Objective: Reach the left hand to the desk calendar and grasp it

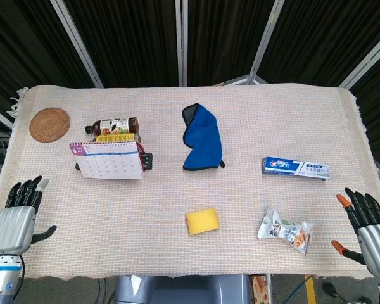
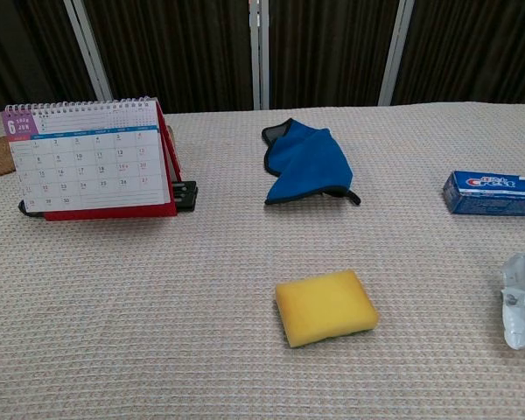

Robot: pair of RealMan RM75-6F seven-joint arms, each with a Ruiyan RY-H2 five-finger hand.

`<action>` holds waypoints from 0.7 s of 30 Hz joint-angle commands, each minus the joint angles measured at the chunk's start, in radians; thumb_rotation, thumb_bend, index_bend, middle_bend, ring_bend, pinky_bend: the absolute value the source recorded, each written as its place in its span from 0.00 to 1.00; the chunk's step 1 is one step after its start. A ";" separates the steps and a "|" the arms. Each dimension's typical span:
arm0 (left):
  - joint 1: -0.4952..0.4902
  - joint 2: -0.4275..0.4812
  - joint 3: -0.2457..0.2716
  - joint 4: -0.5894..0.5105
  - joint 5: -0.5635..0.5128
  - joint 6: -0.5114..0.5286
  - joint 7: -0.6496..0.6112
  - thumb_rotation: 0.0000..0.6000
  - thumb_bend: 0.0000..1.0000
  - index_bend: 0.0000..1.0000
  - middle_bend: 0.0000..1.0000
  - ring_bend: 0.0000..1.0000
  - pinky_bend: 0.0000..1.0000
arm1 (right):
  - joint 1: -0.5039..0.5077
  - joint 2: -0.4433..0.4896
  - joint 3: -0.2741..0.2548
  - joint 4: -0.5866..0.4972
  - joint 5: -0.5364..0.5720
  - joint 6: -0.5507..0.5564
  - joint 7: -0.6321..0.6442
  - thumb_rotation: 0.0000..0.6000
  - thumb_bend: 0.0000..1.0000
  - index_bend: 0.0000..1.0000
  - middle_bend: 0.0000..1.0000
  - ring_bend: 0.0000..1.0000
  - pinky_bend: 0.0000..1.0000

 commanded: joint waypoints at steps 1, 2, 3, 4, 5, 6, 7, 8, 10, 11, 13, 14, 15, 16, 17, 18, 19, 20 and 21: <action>0.001 -0.002 -0.002 0.002 0.001 -0.003 0.001 1.00 0.06 0.00 0.00 0.00 0.00 | 0.000 0.000 0.000 -0.001 0.000 -0.001 0.000 1.00 0.03 0.00 0.00 0.00 0.00; 0.002 -0.003 -0.003 0.003 0.001 -0.004 0.002 1.00 0.06 0.00 0.00 0.00 0.00 | 0.000 0.000 0.000 -0.001 0.000 0.000 0.001 1.00 0.03 0.00 0.00 0.00 0.00; 0.003 -0.003 -0.004 0.004 0.000 -0.005 0.003 1.00 0.06 0.00 0.00 0.00 0.00 | 0.001 0.000 0.000 -0.001 0.000 -0.001 0.001 1.00 0.03 0.00 0.00 0.00 0.00; 0.003 -0.004 -0.005 0.004 -0.001 -0.007 0.003 1.00 0.06 0.00 0.00 0.00 0.00 | 0.001 0.000 0.000 0.000 0.001 -0.001 0.001 1.00 0.03 0.00 0.00 0.00 0.00; 0.003 -0.004 -0.006 0.005 -0.002 -0.008 0.002 1.00 0.07 0.00 0.00 0.00 0.00 | 0.001 0.000 0.000 0.000 0.002 -0.003 0.001 1.00 0.03 0.00 0.00 0.00 0.00; 0.003 -0.005 -0.008 0.006 -0.005 -0.011 0.003 1.00 0.07 0.00 0.00 0.00 0.00 | 0.001 0.000 0.000 0.000 0.003 -0.004 0.002 1.00 0.04 0.00 0.00 0.00 0.00; 0.004 -0.005 -0.009 0.006 -0.006 -0.013 0.004 1.00 0.07 0.00 0.00 0.00 0.00 | 0.001 0.000 0.000 0.000 0.003 -0.005 0.002 1.00 0.04 0.00 0.00 0.00 0.00; 0.004 -0.006 -0.010 0.008 -0.009 -0.016 0.006 1.00 0.07 0.00 0.00 0.00 0.00 | 0.001 0.001 0.000 -0.001 0.003 -0.005 0.003 1.00 0.04 0.00 0.00 0.00 0.00; 0.002 -0.008 -0.012 0.011 -0.013 -0.023 0.008 1.00 0.07 0.00 0.00 0.00 0.00 | 0.002 0.001 0.000 -0.002 -0.001 -0.003 0.002 1.00 0.03 0.00 0.00 0.00 0.00; 0.001 -0.009 -0.014 0.013 -0.017 -0.026 0.010 1.00 0.07 0.00 0.00 0.00 0.00 | 0.002 0.000 -0.001 -0.001 -0.002 -0.003 0.000 1.00 0.03 0.00 0.00 0.00 0.00; -0.004 -0.015 -0.020 0.020 -0.027 -0.038 0.016 1.00 0.09 0.00 0.00 0.00 0.00 | 0.003 -0.001 -0.001 -0.002 0.000 -0.008 -0.002 1.00 0.03 0.00 0.00 0.00 0.00; -0.007 -0.018 -0.023 0.024 -0.032 -0.043 0.019 1.00 0.10 0.00 0.00 0.00 0.01 | 0.003 -0.001 -0.001 -0.002 0.002 -0.010 -0.002 1.00 0.03 0.00 0.00 0.00 0.00; -0.011 -0.024 -0.030 0.032 -0.041 -0.049 0.025 1.00 0.13 0.00 0.02 0.03 0.05 | 0.004 -0.001 -0.002 -0.003 0.003 -0.014 -0.001 1.00 0.03 0.00 0.00 0.00 0.00; -0.014 -0.029 -0.035 0.038 -0.048 -0.052 0.030 1.00 0.19 0.00 0.11 0.11 0.14 | 0.005 -0.001 -0.001 -0.003 0.004 -0.014 -0.001 1.00 0.03 0.00 0.00 0.00 0.00; -0.017 -0.035 -0.041 0.046 -0.056 -0.054 0.038 1.00 0.24 0.00 0.20 0.20 0.23 | 0.005 -0.001 -0.001 -0.003 0.004 -0.014 -0.002 1.00 0.03 0.00 0.00 0.00 0.00; -0.021 -0.043 -0.050 0.056 -0.066 -0.055 0.047 1.00 0.31 0.00 0.34 0.34 0.35 | 0.005 -0.001 -0.001 -0.003 0.004 -0.014 -0.002 1.00 0.03 0.00 0.00 0.00 0.00; -0.026 -0.055 -0.063 0.067 -0.078 -0.053 0.052 1.00 0.37 0.00 0.50 0.47 0.45 | 0.005 -0.001 0.000 -0.003 0.005 -0.014 -0.001 1.00 0.03 0.00 0.00 0.00 0.00; -0.030 -0.068 -0.074 0.078 -0.089 -0.054 0.055 1.00 0.41 0.00 0.57 0.53 0.49 | 0.005 -0.001 0.000 -0.003 0.005 -0.014 -0.001 1.00 0.03 0.00 0.00 0.00 0.00; -0.039 -0.084 -0.083 0.093 -0.107 -0.067 0.059 1.00 0.45 0.00 0.63 0.58 0.52 | 0.005 -0.001 0.000 -0.003 0.006 -0.014 0.000 1.00 0.03 0.00 0.00 0.00 0.00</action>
